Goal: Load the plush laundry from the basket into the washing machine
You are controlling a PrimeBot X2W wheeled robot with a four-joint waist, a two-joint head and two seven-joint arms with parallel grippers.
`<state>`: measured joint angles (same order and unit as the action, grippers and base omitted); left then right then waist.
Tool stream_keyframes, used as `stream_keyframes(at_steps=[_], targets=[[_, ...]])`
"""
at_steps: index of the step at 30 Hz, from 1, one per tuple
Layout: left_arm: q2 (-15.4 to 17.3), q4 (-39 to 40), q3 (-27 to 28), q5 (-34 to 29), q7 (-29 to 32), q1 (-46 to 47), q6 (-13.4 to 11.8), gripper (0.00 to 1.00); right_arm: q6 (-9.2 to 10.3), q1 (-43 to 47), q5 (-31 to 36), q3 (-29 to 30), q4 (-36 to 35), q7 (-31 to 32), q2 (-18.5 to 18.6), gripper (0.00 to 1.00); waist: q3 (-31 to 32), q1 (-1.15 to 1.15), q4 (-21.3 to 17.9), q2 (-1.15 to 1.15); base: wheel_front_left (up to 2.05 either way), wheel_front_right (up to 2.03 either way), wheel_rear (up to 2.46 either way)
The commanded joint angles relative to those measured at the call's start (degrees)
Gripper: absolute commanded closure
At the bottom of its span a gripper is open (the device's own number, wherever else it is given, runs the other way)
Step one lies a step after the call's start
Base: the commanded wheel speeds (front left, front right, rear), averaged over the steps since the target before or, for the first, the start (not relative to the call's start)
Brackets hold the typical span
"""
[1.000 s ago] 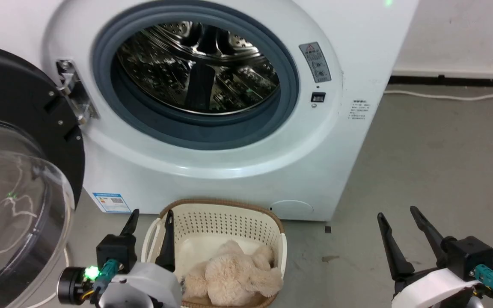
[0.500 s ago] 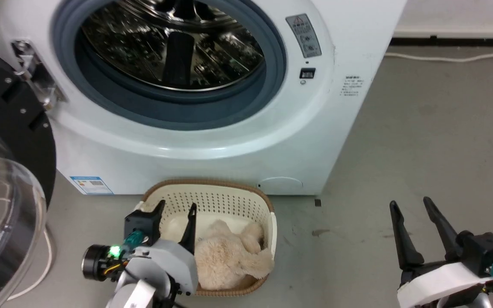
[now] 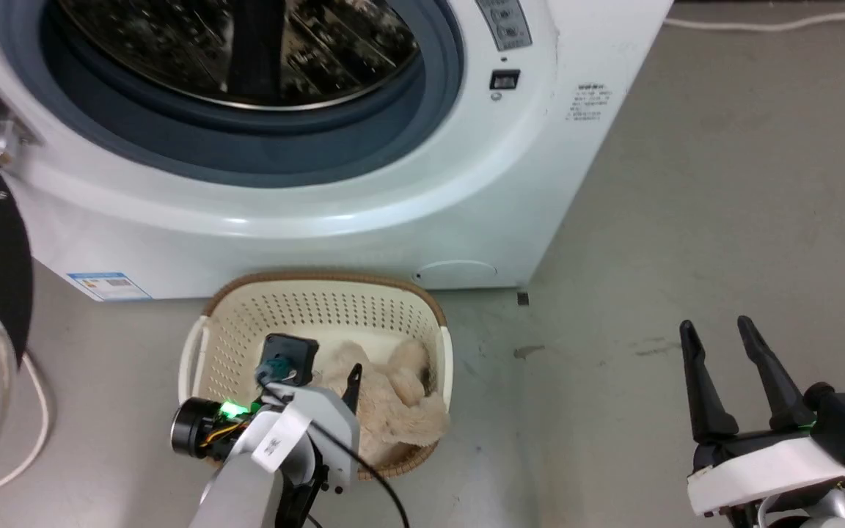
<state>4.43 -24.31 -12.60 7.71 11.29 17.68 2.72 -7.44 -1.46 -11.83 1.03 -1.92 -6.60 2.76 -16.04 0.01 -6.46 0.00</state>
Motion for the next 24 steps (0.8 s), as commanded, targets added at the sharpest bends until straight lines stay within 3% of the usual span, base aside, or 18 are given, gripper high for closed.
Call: stream_keyframes(at_steps=[1,24], targets=[[0.5,-1.8,-1.5,0.3,1.6,2.2,0.6,0.00,-0.02,-1.3,-1.2,0.2,-0.5,-0.7,0.1,0.00,-1.8,-0.01,-0.9,0.00,0.00,0.00,0.00],[4.7,-11.8,-15.1,1.1,12.6,10.7,1.9,0.00,-0.03,-3.6,-7.3,-0.9,-2.1,-3.4,0.1,0.00,-12.2,-0.01,-4.2,0.00,0.00,0.00,0.00]])
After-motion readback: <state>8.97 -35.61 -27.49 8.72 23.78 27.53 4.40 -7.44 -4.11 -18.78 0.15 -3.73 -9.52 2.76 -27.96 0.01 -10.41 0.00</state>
